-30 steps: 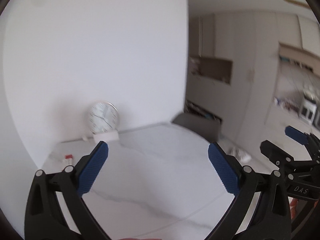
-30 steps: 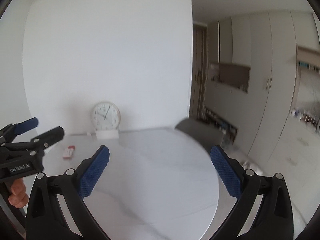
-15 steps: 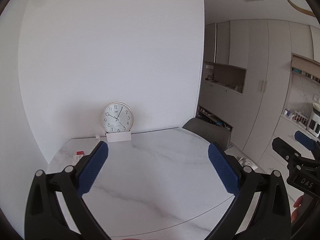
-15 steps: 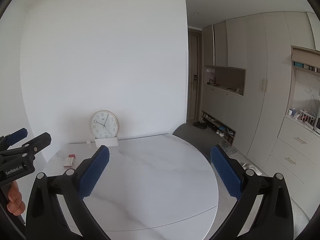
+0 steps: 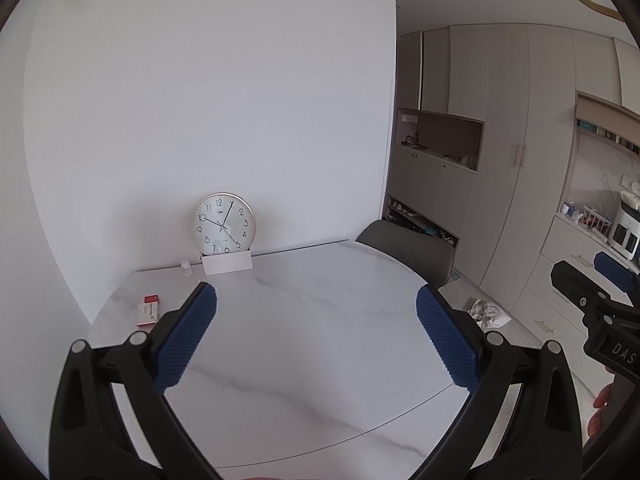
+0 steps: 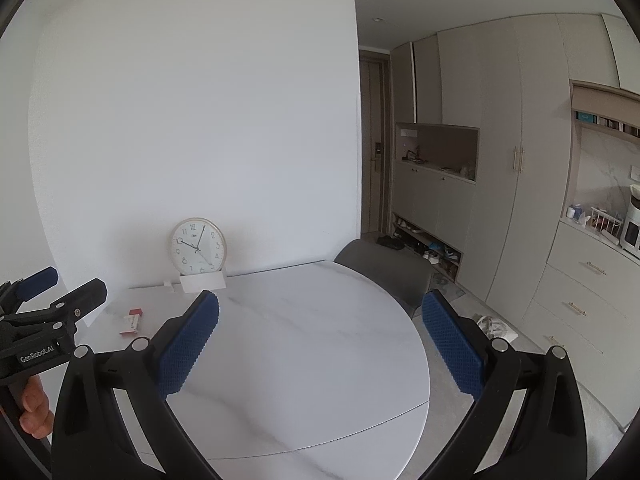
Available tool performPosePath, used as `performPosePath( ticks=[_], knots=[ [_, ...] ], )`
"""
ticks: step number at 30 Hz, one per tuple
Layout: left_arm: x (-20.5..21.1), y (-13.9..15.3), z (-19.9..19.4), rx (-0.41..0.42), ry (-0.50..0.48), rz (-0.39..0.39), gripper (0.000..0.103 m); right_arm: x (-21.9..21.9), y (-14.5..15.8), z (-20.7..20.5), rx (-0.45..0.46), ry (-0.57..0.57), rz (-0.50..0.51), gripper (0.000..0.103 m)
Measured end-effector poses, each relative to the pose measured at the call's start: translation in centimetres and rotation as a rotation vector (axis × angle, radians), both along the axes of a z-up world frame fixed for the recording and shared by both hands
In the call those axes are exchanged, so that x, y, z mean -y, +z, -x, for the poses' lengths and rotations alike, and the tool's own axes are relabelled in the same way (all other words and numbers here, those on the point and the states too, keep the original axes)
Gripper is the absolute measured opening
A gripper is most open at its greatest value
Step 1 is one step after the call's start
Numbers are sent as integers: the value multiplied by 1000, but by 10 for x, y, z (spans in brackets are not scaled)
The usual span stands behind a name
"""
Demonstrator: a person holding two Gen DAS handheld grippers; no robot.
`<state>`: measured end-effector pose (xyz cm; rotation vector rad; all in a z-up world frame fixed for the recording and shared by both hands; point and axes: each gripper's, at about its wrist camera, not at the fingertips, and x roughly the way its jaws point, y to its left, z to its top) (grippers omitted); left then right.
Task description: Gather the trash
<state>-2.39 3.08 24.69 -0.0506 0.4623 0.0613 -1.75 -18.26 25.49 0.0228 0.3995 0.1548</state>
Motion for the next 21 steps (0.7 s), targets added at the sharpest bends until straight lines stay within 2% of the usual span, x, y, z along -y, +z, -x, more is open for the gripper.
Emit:
performPosePath(
  ticks=[21],
  knots=[
    [2, -4, -1, -10, -18, 1, 96, 2, 1, 6, 9, -9, 18, 101]
  ],
)
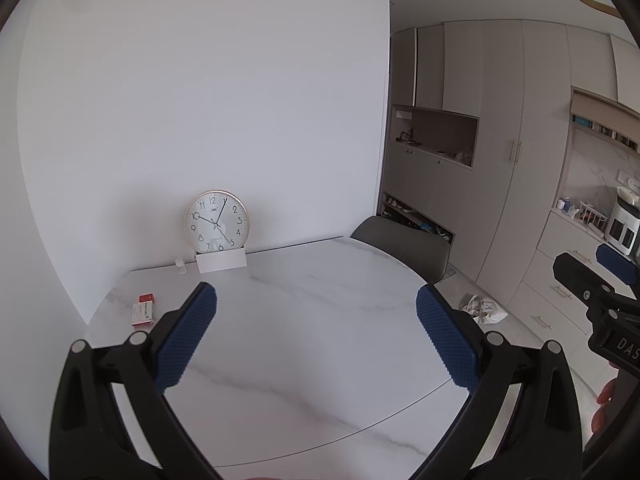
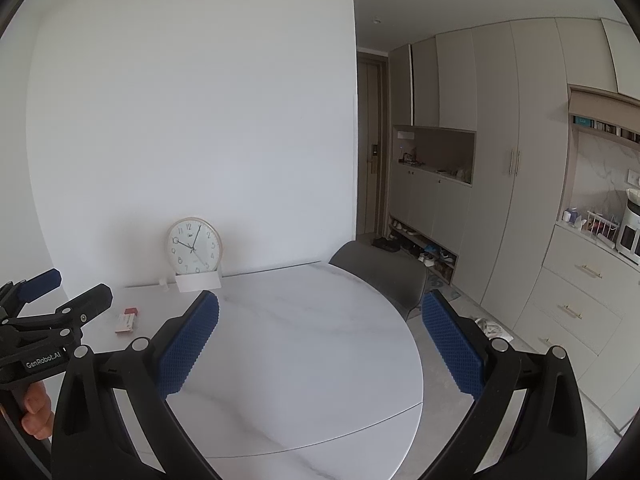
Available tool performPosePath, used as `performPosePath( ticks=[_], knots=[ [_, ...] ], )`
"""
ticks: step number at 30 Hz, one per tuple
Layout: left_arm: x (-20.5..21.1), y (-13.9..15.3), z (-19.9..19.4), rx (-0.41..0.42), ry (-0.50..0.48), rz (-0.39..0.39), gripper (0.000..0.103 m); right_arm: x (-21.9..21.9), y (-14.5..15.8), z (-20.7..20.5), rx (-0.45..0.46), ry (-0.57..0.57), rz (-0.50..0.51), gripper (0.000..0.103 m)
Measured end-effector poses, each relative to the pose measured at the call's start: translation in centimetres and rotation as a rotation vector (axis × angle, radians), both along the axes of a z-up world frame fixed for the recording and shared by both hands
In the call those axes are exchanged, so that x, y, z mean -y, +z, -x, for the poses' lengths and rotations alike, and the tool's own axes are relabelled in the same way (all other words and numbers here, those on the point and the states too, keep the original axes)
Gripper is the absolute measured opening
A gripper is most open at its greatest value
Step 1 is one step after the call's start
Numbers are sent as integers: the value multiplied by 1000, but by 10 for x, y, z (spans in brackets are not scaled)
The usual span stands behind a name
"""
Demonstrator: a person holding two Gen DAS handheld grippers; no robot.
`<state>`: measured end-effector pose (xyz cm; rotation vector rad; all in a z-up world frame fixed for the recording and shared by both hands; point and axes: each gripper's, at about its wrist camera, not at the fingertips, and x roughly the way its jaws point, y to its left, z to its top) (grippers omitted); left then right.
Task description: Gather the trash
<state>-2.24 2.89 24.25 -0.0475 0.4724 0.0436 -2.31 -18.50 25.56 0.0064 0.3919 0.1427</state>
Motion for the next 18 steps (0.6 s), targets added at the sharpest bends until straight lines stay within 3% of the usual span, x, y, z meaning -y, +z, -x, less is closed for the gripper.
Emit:
performPosePath(
  ticks=[18],
  knots=[
    [3, 2, 1, 2, -6, -2, 96, 2, 2, 1, 1, 3, 6, 101]
  ],
)
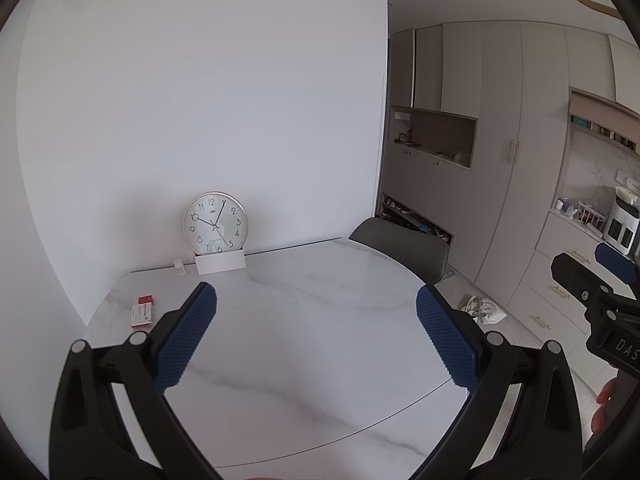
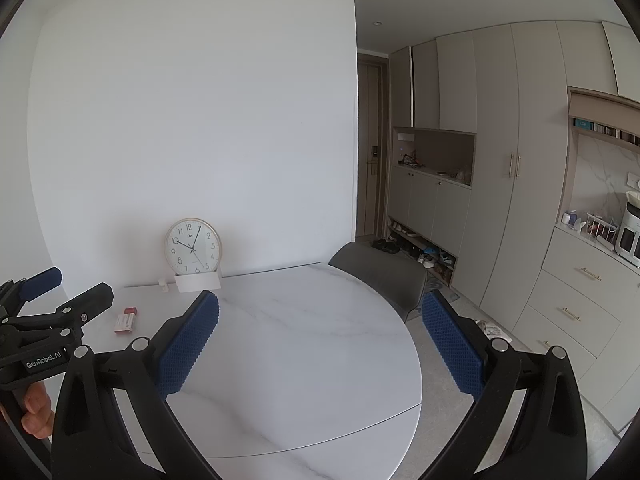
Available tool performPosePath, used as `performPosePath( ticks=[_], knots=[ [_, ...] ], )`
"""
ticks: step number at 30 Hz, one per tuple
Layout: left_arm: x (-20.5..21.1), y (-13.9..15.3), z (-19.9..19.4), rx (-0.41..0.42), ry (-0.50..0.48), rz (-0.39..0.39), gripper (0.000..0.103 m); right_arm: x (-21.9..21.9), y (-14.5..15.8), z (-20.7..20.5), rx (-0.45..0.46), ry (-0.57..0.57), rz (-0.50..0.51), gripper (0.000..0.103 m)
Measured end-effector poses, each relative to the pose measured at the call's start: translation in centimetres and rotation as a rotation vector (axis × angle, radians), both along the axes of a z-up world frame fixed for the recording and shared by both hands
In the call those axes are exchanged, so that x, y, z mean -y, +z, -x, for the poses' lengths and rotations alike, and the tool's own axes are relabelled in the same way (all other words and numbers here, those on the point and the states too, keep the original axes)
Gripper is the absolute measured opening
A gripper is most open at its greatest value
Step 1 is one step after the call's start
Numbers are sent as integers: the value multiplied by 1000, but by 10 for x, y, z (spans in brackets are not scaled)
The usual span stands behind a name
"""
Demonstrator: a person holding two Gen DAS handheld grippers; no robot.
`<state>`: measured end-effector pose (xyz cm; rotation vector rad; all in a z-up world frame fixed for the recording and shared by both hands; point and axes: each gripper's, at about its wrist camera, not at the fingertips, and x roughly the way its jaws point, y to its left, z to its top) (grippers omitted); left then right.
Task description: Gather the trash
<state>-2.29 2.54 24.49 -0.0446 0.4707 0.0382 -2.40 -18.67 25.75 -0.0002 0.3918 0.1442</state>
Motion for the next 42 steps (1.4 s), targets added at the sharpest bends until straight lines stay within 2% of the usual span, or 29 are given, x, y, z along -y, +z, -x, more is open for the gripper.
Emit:
performPosePath(
  ticks=[42],
  knots=[
    [4, -3, -4, -4, -1, -4, 96, 0, -2, -4, -12, -2, 5, 101]
  ],
)
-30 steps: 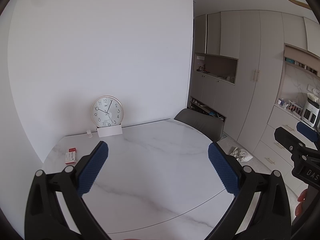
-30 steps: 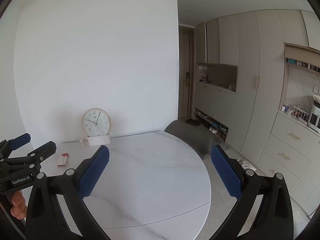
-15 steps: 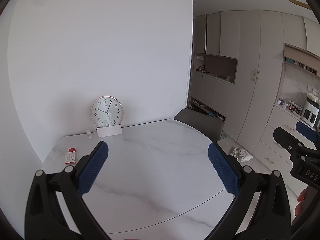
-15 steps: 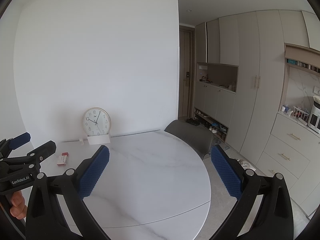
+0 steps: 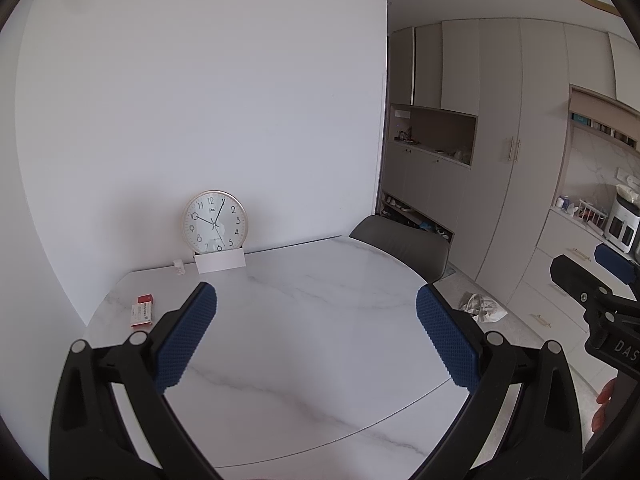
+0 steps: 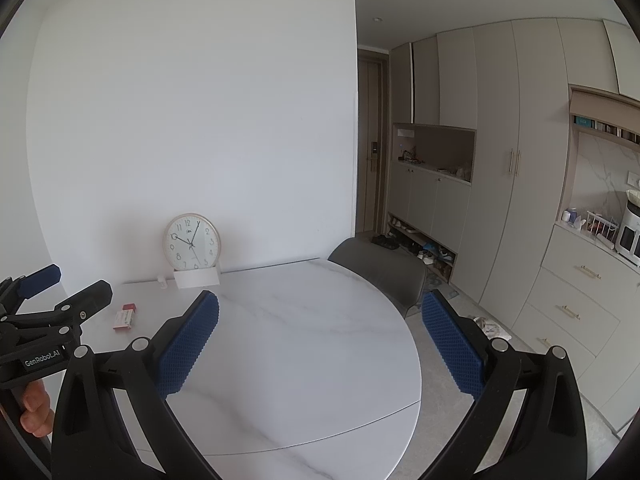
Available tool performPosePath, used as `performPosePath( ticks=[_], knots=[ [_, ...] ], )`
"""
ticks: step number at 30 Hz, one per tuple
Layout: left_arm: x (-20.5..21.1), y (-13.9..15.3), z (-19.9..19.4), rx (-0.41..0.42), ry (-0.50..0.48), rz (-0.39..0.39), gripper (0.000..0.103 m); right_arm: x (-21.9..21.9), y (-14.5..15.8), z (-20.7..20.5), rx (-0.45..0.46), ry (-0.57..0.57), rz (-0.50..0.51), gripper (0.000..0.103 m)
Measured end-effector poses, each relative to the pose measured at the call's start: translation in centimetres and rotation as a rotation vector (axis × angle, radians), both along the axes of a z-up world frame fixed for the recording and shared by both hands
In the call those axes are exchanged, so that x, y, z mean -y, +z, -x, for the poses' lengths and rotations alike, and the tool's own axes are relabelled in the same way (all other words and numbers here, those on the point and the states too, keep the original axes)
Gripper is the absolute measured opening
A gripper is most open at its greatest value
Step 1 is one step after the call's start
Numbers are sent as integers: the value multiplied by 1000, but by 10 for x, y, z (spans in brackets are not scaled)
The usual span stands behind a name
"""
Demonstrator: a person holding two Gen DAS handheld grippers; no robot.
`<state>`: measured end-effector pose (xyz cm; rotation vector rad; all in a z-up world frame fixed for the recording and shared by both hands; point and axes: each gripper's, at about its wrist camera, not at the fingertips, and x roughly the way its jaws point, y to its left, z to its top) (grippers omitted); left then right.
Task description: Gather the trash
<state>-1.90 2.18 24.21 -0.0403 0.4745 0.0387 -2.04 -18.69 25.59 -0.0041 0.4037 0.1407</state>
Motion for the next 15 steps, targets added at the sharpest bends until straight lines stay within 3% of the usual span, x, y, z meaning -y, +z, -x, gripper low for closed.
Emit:
performPosePath(
  ticks=[5, 15],
  knots=[
    [2, -2, 2, 23, 8, -16, 96, -1, -2, 0, -4, -1, -1, 101],
    [0, -9, -7, -22, -10, -4, 96, 0, -11, -2, -21, -6, -5, 101]
  ],
)
